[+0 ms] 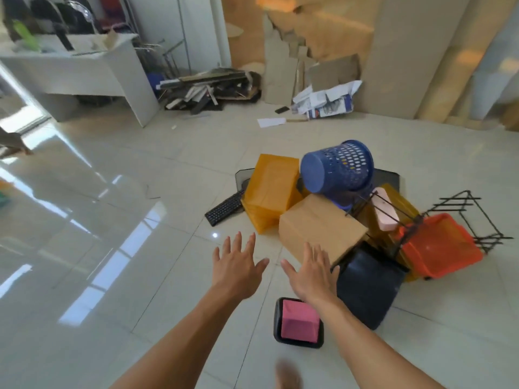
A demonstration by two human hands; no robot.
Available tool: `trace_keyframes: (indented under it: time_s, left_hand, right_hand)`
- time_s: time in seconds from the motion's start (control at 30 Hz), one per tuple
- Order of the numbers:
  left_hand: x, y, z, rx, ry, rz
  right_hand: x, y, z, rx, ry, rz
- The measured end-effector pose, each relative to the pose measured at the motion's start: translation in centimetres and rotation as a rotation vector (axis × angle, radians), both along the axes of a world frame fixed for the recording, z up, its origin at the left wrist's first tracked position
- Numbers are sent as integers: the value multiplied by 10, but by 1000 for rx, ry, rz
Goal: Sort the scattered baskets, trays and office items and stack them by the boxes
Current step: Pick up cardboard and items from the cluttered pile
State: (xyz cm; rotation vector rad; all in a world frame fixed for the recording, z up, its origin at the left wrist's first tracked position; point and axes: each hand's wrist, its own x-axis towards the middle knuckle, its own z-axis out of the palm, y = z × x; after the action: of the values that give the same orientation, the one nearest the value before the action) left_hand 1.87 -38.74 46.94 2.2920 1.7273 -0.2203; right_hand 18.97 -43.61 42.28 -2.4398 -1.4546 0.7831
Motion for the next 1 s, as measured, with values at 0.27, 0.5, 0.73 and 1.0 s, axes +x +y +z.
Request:
trace_keyframes:
  time_s: [0.27,0.5,0.73,1.0]
  left_hand:
    - [-17,106,-2,49,2,18]
    - [-25,218,-23,19,-23,-89]
    - [-22,331,-24,-42,5,-319]
    - [55,388,-38,-140,98,-618]
  right_hand:
    - [-19,120,15,58,-25,71]
    - [-33,206,-8,29,-41,-63]
    - [-51,274,-15,-2,-5,-327]
    - [-12,291,-33,-51,63,-636]
